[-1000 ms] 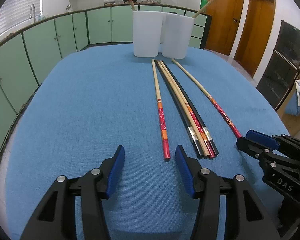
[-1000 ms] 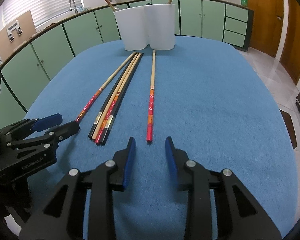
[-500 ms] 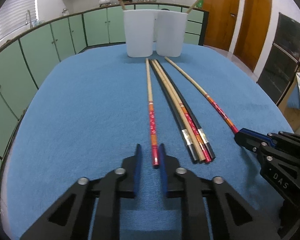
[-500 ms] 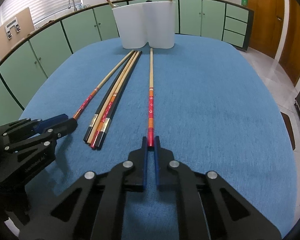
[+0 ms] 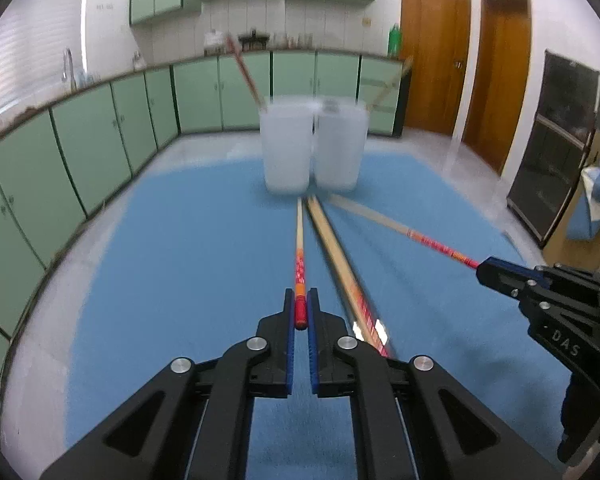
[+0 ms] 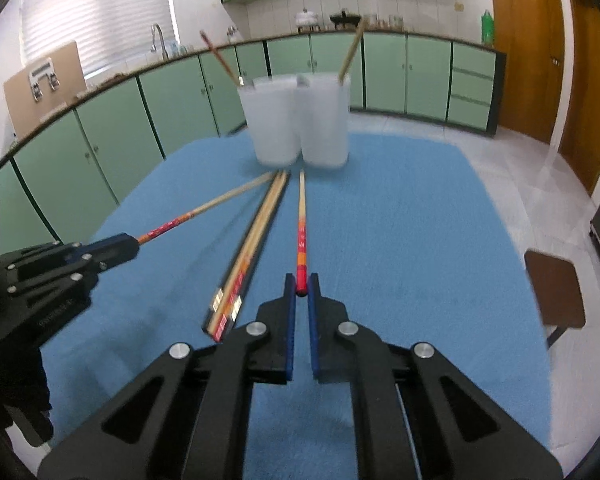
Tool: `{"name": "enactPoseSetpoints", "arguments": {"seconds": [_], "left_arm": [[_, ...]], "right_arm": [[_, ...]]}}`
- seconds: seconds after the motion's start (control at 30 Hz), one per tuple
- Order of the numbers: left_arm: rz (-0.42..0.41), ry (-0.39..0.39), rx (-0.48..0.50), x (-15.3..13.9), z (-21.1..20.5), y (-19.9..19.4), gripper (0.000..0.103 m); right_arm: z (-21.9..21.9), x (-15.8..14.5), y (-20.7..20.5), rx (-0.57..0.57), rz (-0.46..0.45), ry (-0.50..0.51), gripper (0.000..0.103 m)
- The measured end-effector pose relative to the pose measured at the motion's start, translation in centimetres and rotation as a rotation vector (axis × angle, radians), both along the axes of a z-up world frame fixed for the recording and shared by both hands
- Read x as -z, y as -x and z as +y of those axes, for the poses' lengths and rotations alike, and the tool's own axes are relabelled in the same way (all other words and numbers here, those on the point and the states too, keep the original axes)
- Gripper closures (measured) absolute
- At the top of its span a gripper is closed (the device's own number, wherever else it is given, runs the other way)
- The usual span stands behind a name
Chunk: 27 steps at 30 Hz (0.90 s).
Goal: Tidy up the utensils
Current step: 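Grasp a red chopstick with the left gripper while the right gripper grasps another red chopstick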
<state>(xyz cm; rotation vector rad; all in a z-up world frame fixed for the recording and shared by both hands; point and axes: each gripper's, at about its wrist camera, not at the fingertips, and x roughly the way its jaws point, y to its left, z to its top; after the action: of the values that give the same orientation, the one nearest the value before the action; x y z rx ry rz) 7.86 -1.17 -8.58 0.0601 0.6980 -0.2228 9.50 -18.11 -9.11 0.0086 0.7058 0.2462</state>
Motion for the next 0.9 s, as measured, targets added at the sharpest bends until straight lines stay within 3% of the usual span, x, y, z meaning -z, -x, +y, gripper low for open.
{"name": "enactPoseSetpoints", "arguments": {"seconds": [0.17,0.37,0.7,0.9], "left_arm": [[-0.113,0.036,0.014,-4.7,0.5,0.3,0.097],[-0.190,0.079,0.047,-8.4,0.3,-1.1,0.097],[-0.242,0.100,0.078,-11.5,-0.4,-5.4,0.097],[-0.297,0.119,0.080,-14.0,0.0,-6.9,0.097]], "right_arm": [[-0.4,-3.8,-0.2,-0.008,-0.083,-0.007,0.098],[-1.3,-9.0,-1.9,-0.023,-0.178,-0.034,0.098],[-1.2,-14.6,-7.3,-0.085,-0.213,-0.028,0.098],[-2.1,-18.5,-10.0,-0.085,-0.251,-0.082,0.098]]}}
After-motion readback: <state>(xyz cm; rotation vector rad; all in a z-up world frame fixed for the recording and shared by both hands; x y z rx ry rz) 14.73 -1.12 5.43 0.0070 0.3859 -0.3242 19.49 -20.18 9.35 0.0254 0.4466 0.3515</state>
